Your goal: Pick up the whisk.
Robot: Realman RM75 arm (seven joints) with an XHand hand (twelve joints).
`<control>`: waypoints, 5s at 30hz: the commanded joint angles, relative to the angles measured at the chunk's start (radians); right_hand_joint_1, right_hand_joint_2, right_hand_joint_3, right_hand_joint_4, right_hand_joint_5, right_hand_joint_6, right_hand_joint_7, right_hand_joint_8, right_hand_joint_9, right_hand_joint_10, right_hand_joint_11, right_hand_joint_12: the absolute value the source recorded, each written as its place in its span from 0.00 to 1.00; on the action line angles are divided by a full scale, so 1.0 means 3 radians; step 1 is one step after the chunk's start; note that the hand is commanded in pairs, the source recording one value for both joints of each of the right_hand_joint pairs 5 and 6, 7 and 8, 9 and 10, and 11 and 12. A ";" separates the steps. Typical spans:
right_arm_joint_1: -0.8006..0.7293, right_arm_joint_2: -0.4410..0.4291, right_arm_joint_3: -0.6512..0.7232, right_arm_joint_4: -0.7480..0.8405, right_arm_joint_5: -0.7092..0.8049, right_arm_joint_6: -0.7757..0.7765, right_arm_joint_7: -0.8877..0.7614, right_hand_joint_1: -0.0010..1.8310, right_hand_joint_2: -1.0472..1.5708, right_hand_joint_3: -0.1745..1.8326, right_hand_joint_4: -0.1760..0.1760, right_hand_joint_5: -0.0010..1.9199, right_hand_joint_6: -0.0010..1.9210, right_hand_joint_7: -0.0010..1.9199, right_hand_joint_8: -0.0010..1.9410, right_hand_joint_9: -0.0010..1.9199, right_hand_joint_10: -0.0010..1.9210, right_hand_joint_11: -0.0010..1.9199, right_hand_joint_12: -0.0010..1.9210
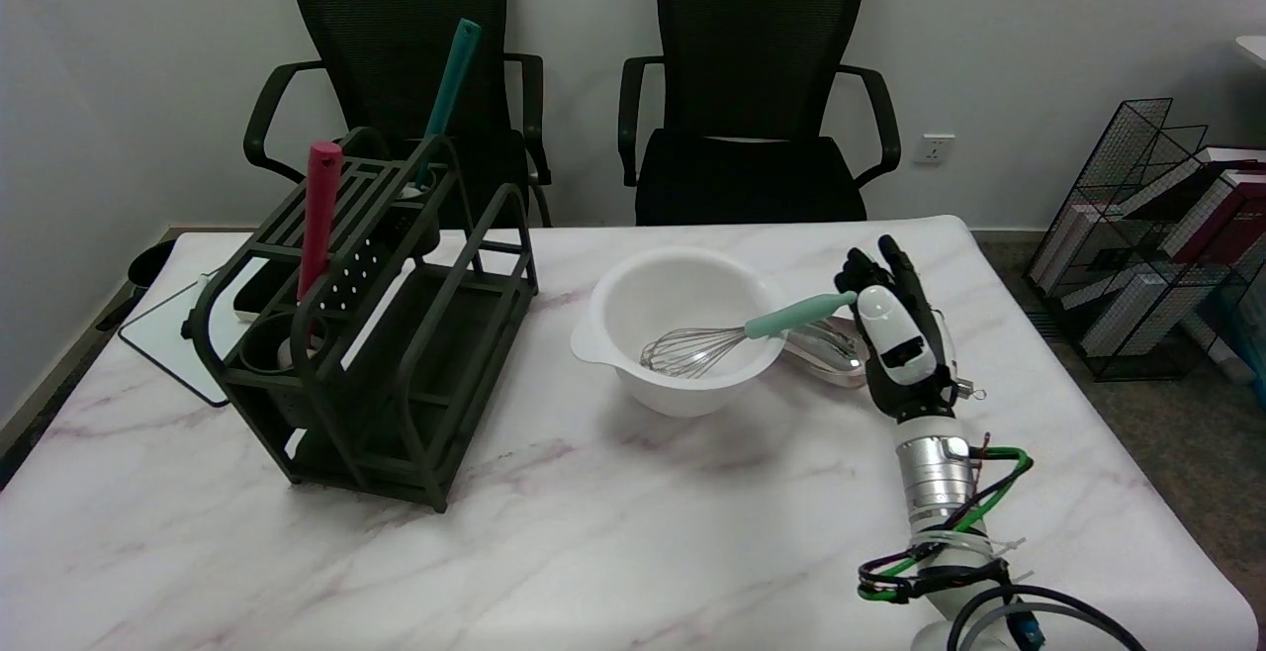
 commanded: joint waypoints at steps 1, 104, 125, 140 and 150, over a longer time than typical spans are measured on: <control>0.0644 -0.0318 -0.0392 0.0705 -0.0015 -0.0081 0.0360 0.45 0.37 0.53 0.50 0.06 0.06 0.19 0.19 0.17 0.17 0.18 0.18; 0.0959 -0.0689 -0.0388 0.0425 0.0004 -0.0086 -0.0110 0.44 0.68 0.50 0.50 0.52 0.52 0.70 0.69 0.66 0.66 0.57 0.57; 0.1006 -0.0670 -0.0397 0.0434 -0.0015 -0.0207 -0.0105 0.45 0.62 0.58 0.50 0.82 0.82 0.95 0.94 0.90 0.89 0.74 0.74; 0.1034 -0.0665 -0.0402 0.0444 -0.0015 -0.0244 -0.0105 0.51 0.75 0.46 0.50 1.00 1.00 1.00 0.99 0.98 0.98 0.85 0.85; 0.1062 -0.0651 -0.0402 0.0444 -0.0015 -0.0244 -0.0105 0.52 0.82 0.46 0.50 1.00 1.00 1.00 0.99 1.00 1.00 0.90 0.90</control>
